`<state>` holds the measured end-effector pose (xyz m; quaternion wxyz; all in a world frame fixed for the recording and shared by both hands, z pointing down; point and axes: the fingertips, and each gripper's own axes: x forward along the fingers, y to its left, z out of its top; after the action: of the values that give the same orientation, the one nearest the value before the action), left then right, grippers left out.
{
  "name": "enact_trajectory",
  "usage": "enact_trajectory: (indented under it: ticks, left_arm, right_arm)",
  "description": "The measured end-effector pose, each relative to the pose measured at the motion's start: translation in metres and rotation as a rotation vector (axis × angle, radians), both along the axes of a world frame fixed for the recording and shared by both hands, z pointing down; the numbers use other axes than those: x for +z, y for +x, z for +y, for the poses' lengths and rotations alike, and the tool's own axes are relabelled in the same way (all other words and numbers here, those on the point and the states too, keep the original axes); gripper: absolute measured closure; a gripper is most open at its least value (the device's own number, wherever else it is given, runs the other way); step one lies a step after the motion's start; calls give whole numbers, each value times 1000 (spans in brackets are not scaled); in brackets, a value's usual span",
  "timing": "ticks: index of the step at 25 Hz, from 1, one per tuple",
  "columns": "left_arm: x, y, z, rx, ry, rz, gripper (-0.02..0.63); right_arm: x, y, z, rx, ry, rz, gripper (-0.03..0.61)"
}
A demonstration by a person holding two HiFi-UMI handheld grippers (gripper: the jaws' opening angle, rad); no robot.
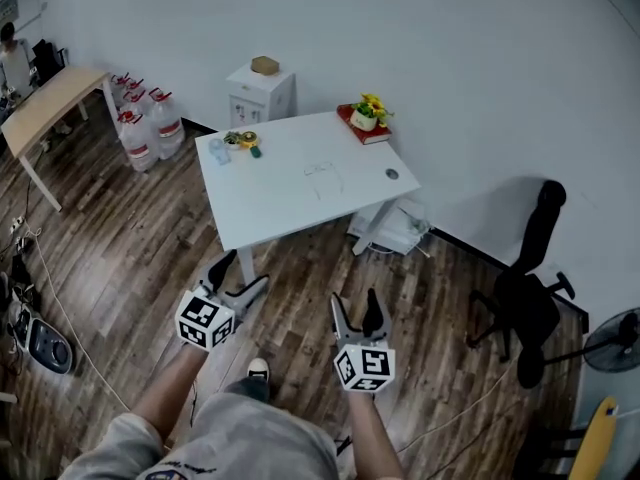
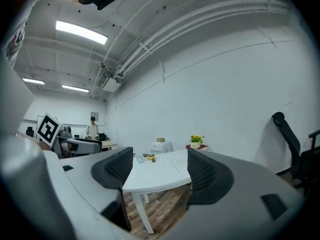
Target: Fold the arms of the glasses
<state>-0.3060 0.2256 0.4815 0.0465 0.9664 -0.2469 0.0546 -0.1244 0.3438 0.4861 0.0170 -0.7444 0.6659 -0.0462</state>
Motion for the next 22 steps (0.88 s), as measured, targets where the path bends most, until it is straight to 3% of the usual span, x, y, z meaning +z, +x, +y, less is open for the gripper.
enact_trajectory:
  ticks: [11, 22]
  left_arm:
    - [14, 22, -100, 50, -24, -22, 276]
    - [36, 69, -157, 74, -64, -59, 278]
  right_arm:
    - [6, 24, -84, 95, -1, -8, 258]
    - [22, 68, -134, 135, -15, -36, 282]
